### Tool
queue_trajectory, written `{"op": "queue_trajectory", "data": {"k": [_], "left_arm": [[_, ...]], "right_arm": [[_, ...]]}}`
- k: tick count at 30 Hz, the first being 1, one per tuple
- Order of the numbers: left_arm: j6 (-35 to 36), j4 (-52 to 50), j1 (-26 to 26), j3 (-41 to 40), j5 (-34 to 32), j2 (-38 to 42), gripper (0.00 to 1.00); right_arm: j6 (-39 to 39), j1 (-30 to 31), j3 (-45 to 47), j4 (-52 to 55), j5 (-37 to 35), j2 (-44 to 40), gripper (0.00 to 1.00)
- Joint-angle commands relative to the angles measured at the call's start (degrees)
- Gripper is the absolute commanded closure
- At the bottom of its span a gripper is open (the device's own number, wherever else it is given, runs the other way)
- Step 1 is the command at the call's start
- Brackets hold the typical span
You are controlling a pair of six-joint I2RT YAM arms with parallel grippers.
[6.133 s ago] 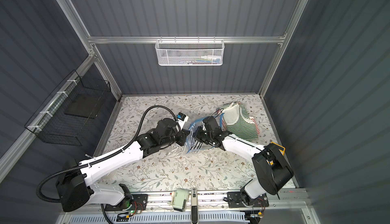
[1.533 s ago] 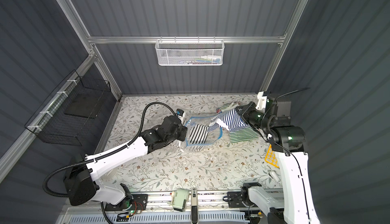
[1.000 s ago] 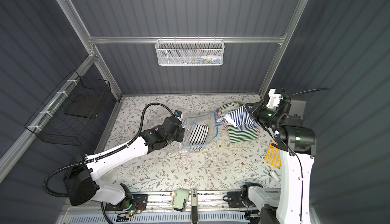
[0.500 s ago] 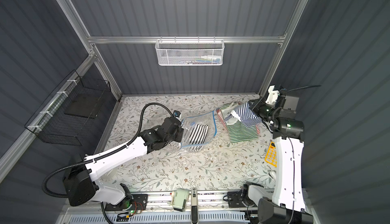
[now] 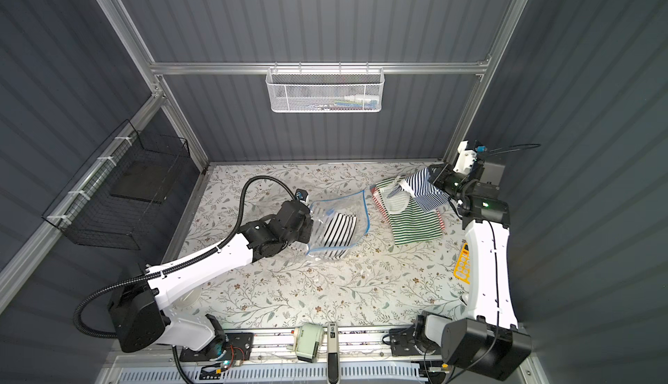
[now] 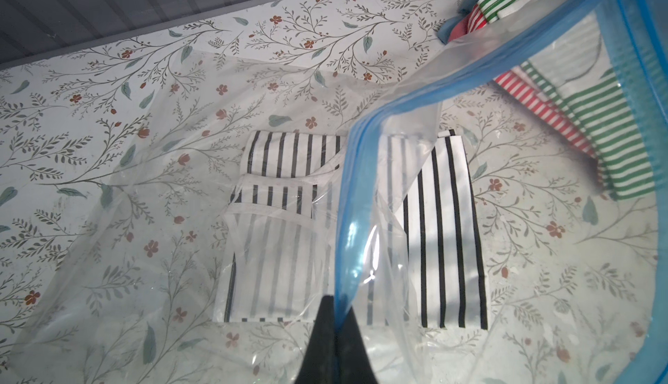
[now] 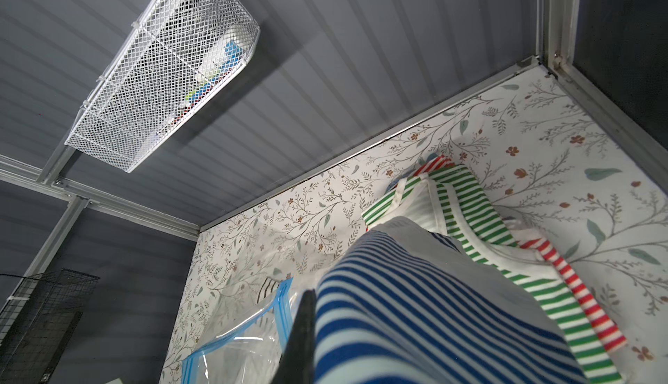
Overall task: Take the tank top out of the vacuum bag
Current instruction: Place the tank top on the tank top.
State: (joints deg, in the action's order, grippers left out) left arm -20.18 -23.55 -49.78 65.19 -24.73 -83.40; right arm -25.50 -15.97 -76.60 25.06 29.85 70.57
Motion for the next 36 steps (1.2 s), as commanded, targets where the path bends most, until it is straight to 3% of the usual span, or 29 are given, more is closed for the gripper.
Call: {"op": "queue_trajectory", "data": {"k": [1, 21, 36], "left_arm": [[0.3, -1.8, 0.6, 1.7, -1.5, -1.1, 1.0], [1.0, -1.8, 2.0, 2.8, -1.8, -4.2, 1.0], [0.3, -1.8, 3.7, 3.0, -1.8, -6.9, 1.0]], "right_arm": [[2.3, -0.4, -0.1, -7.0, 1.4, 1.7, 1.0], [9.5, -1.2, 6.3, -31.4, 1.9, 9.7, 1.0], [8.9, -3.4, 2.7, -45.8, 10.2, 21.3, 1.0]]}}
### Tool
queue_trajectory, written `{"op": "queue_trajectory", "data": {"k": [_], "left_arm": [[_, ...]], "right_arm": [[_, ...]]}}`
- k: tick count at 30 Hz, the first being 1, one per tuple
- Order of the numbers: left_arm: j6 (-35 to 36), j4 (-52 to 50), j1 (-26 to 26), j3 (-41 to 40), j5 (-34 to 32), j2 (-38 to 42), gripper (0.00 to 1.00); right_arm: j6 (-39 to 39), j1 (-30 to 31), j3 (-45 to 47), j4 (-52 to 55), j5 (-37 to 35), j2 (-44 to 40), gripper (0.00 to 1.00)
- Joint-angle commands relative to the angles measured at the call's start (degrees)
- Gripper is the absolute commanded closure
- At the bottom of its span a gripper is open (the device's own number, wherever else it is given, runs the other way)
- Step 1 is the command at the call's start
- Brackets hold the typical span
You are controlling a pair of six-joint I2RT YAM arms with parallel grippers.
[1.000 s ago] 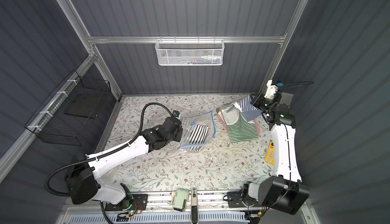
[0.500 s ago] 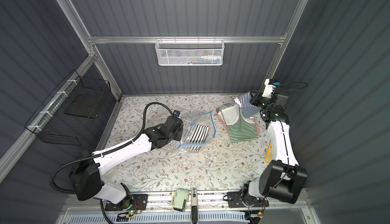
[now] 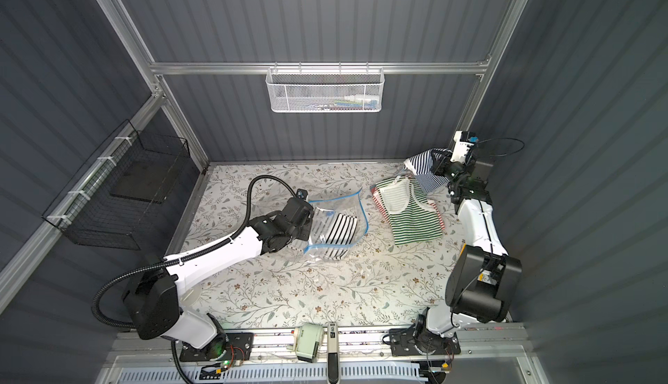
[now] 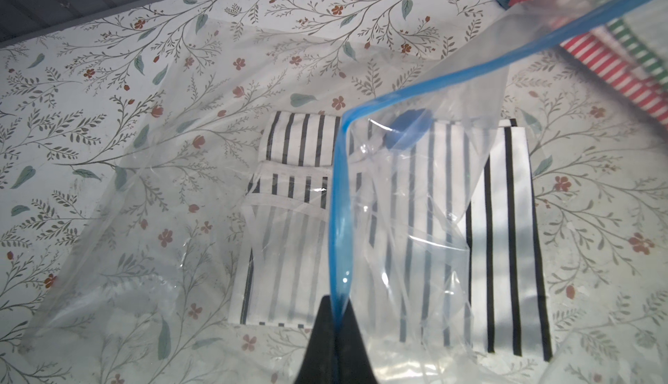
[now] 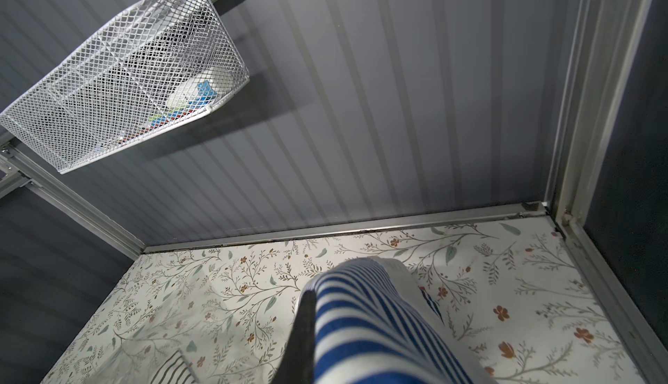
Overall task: Take the tank top out of the vacuum bag
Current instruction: Place the tank top on the tank top.
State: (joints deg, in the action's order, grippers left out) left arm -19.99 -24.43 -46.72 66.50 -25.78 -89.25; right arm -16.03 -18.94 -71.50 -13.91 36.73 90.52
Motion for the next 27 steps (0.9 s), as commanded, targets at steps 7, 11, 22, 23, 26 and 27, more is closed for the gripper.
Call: {"op": "queue_trajectory", "data": {"k": [7, 11, 22, 23, 26, 27], "left_arm": [[-0.7, -0.5, 1.4, 2.3, -0.5, -3.1, 1.0], [-0.8, -0.2, 1.6, 2.8, 0.0, -4.2, 1.0], [-1.2, -0.5, 1.8, 2.1, 0.6, -4.0, 1.0], [-1.1, -0.5, 1.8, 2.1, 0.7, -4.1, 1.0], [-0.9, -0.6, 1.8, 2.4, 0.9, -4.1, 1.0], [-0.9, -0.5, 1.8, 2.6, 1.1, -4.0, 1.0]], "right_arm": [[-2.9, -0.6, -5.9, -11.4, 6.2, 6.4, 1.0], [-4.0, -0.5, -7.3, -12.7, 7.4, 7.8, 1.0], [-7.4, -0.5, -0.8, -19.5, 8.5, 7.5, 1.0], [-7.6, -0.5, 0.1, -19.7, 8.4, 7.1, 1.0], [-7.7, -0.5, 3.1, -20.1, 8.6, 5.9, 1.0], [-7.8, -0.5, 4.1, -20.3, 8.7, 5.3, 1.0]]}}
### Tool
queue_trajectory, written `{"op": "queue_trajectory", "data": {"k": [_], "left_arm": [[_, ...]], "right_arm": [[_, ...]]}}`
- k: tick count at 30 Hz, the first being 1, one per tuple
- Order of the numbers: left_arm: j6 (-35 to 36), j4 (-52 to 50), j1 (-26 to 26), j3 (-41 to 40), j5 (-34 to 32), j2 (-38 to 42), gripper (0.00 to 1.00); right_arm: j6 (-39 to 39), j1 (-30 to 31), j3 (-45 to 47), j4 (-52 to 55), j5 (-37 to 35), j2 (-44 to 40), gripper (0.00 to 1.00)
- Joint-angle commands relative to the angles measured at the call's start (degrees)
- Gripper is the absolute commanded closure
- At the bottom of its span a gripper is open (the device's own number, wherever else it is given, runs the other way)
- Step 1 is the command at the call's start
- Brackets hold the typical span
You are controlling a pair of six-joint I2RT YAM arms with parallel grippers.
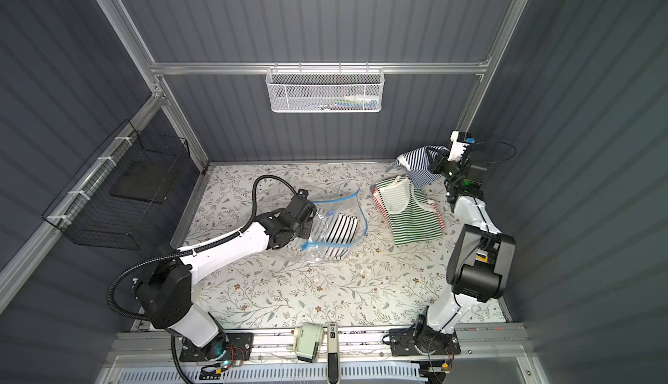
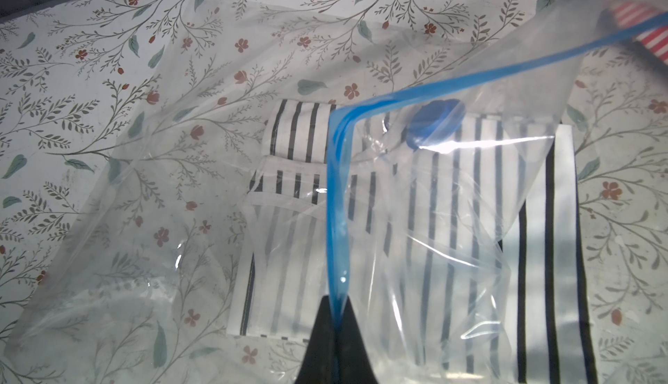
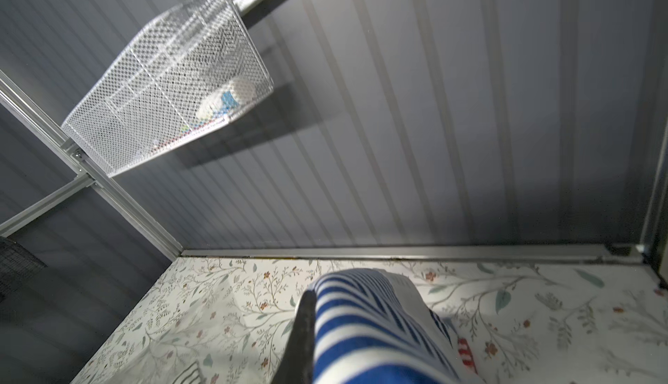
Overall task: Take the tank top out of the vacuum bag
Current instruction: Place the tank top on the tank top.
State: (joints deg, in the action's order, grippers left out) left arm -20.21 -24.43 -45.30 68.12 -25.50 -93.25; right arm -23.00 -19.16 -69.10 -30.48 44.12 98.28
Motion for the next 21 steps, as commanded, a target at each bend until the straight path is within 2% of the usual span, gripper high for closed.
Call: {"op": "queue_trajectory", "data": {"k": [1, 21], "left_arm": [[-0.6, -0.5, 0.4, 1.0, 0.9, -0.1, 1.0], [-0.6, 0.2, 0.4, -1.7, 1.9, 3.3, 1.0]], "right_arm": [[-0.8, -0.3, 2.7, -3.9, 1.2, -2.9, 1.0], [-3.1, -0.3, 18.7, -0.4, -1.9, -15.5, 1.0]]}}
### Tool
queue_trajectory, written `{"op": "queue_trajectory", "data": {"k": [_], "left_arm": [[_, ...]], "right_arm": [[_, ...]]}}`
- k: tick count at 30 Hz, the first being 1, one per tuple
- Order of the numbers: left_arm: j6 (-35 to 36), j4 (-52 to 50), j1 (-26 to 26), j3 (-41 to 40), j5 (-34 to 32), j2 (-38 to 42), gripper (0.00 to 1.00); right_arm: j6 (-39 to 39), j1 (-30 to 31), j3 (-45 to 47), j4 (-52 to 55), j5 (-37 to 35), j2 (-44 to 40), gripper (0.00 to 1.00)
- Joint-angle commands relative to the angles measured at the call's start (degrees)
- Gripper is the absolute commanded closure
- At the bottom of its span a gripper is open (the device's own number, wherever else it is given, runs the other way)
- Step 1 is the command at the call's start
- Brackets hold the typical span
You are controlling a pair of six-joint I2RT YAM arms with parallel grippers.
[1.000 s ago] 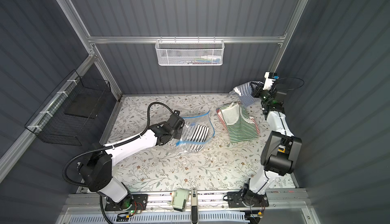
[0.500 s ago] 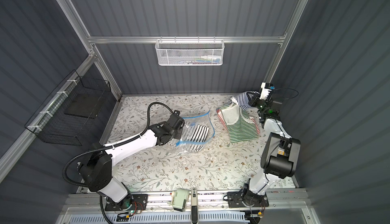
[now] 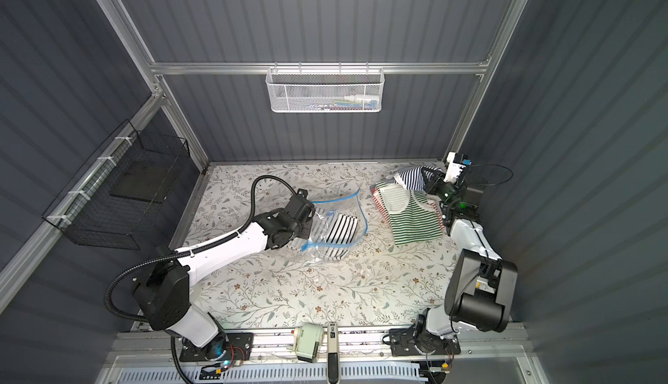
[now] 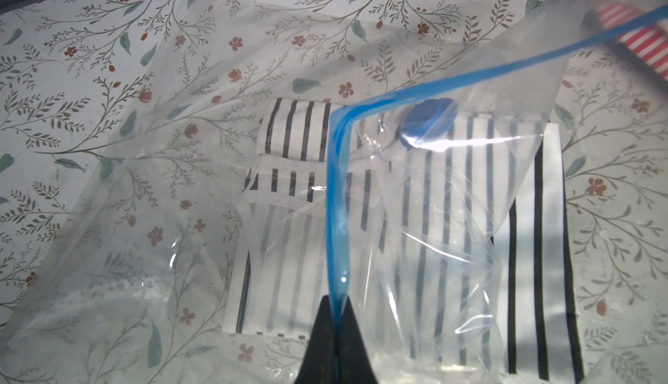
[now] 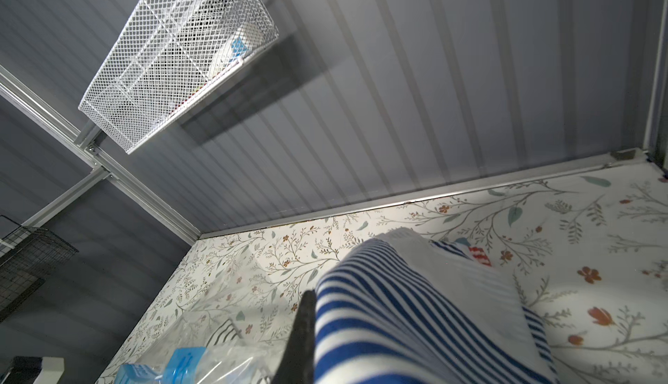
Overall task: Take the tank top out of the vacuum bag
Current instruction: Place the tank top on the tank top.
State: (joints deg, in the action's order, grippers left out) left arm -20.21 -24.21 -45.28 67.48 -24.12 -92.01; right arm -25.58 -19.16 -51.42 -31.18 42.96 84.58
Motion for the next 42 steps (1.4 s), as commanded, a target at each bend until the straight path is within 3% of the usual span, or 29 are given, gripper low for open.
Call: {"op": "queue_trajectory", "data": {"k": [1, 6, 15, 22, 33, 40, 42], "left_arm": [[-0.7, 0.0, 0.4, -1.1, 0.5, 2.3, 1.0], [-0.8, 0.2, 0.4, -1.1, 1.5, 2.4, 1.0], [1.1, -1.7, 0.4, -1.1, 1.4, 3.5, 1.0], [1.7, -2.4, 0.4, -0.6, 1.5, 3.6, 1.0], [0.8, -1.6, 0.4, 0.0, 3.2, 3.7, 1.0], [0.8, -1.7, 0.4, -0.2, 3.4, 5.2, 1.0], [0.9, -1.7, 0.4, -0.3, 3.5, 5.6, 1.0]], "right_arm": [[-0.9, -0.2, 1.7, 0.3, -0.7, -2.4, 1.0], [-2.4, -0.2, 5.4, 1.2, -1.4, -5.7, 1.0], [-1.5, -0.2, 9.7, 12.6, -4.6, -10.4, 1.0], [-8.0, 0.4, 10.7, 21.8, -6.8, -9.6, 1.0], [-16.2, 1.2, 3.9, 46.9, -16.6, -9.4, 1.0], [-21.5, 1.4, 4.9, 49.5, -16.8, -9.2, 1.0], [-22.4, 1.5, 6.2, 48.4, -16.3, -8.7, 0.95]]}}
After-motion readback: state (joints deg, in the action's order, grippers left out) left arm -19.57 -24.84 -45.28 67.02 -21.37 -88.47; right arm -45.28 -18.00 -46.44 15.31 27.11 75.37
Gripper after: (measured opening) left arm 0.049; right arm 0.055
